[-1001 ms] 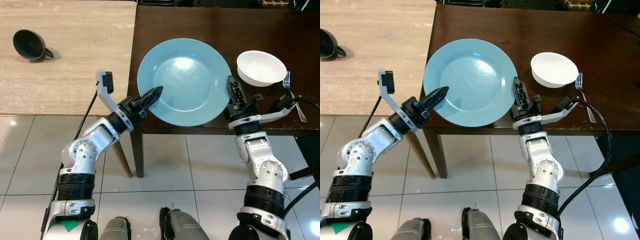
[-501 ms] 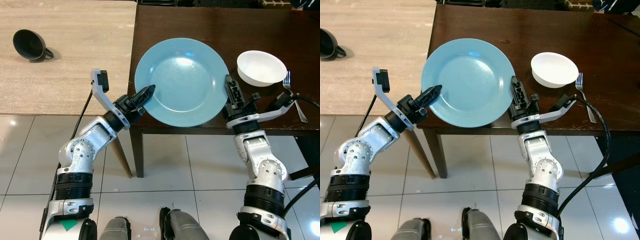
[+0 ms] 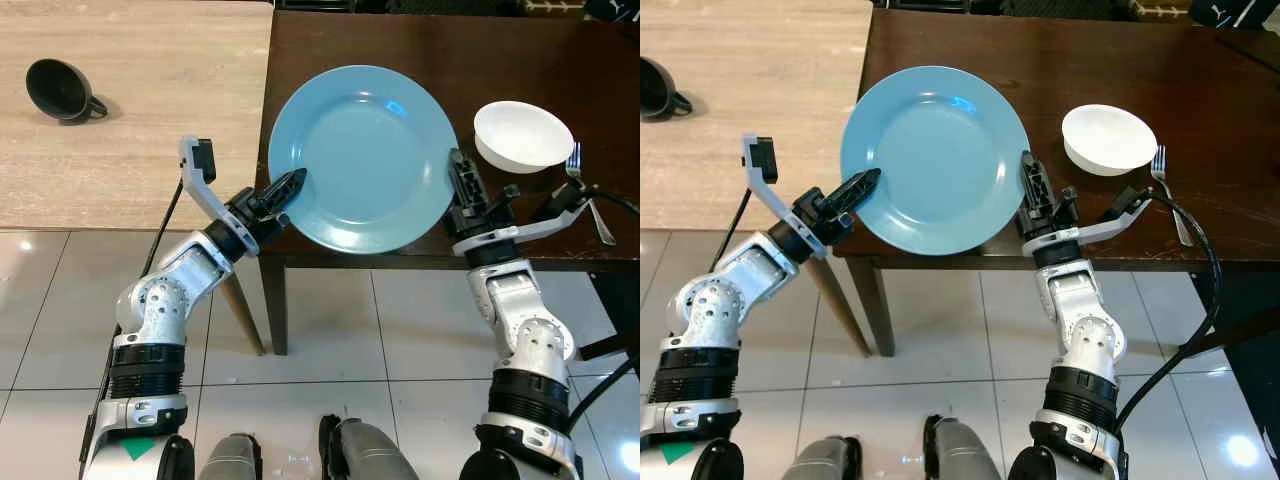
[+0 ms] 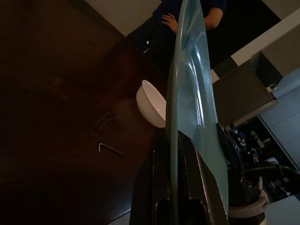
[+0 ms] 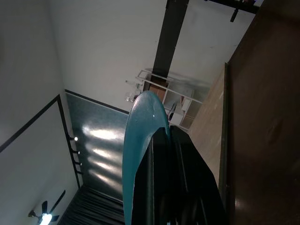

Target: Setting the table

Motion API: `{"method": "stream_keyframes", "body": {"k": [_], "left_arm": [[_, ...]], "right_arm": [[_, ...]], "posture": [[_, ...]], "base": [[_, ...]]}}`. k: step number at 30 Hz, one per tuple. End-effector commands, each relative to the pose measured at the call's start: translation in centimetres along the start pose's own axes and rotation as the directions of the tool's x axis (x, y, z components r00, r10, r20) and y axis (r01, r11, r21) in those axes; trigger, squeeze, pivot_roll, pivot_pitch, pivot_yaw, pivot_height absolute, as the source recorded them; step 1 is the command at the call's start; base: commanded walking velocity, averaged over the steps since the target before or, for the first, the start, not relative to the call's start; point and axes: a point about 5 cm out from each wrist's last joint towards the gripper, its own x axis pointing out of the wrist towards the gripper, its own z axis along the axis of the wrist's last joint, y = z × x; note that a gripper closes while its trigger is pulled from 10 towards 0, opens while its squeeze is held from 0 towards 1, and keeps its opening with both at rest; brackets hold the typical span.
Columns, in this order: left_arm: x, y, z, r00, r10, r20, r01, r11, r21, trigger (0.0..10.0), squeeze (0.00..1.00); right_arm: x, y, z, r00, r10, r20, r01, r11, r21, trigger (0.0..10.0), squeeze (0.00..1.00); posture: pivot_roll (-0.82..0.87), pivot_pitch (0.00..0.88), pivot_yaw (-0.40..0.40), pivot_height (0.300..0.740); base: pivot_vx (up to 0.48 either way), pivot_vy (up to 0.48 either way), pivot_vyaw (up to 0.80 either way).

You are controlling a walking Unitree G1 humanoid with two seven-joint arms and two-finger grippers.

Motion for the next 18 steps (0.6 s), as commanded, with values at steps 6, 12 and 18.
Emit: {"method": "stream_keyframes", "body": {"k": [6, 12, 18], "left_arm": [[0.01, 0.07, 0.07, 1.0, 0.003, 0.016, -0.003, 1.0, -0.002, 0.0, 0.0], [0.03, 0.09, 0.37, 0.999, 0.01, 0.039, -0.01, 1.0, -0.001, 0.0, 0.0], [-0.05, -0.07, 0.32, 0.999, -0.006, 0.036, 0.006, 1.0, -0.007, 0.0, 0.0]], "right_arm": [[-0.27, -0.55, 0.13, 0.999, -0.053, -0.006, 0.052, 0.997, -0.054, 10.0, 0.79], [-0.24, -0.53, 0.02, 0.998, -0.05, -0.027, 0.048, 0.996, -0.074, 10.0, 1.0], [-0.16, -0.49, -0.37, 0.989, -0.064, -0.134, 0.035, 0.977, -0.209, 10.0, 1.0]], "posture": [[0.09, 0.107, 0.021, 0.74], [0.09, 0.107, 0.019, 0.74], [0.09, 0.107, 0.017, 0.74]], "base": [[0.0, 0.0, 0.0], [0.0, 0.0, 0.0], [0.0, 0.0, 0.0]]}}
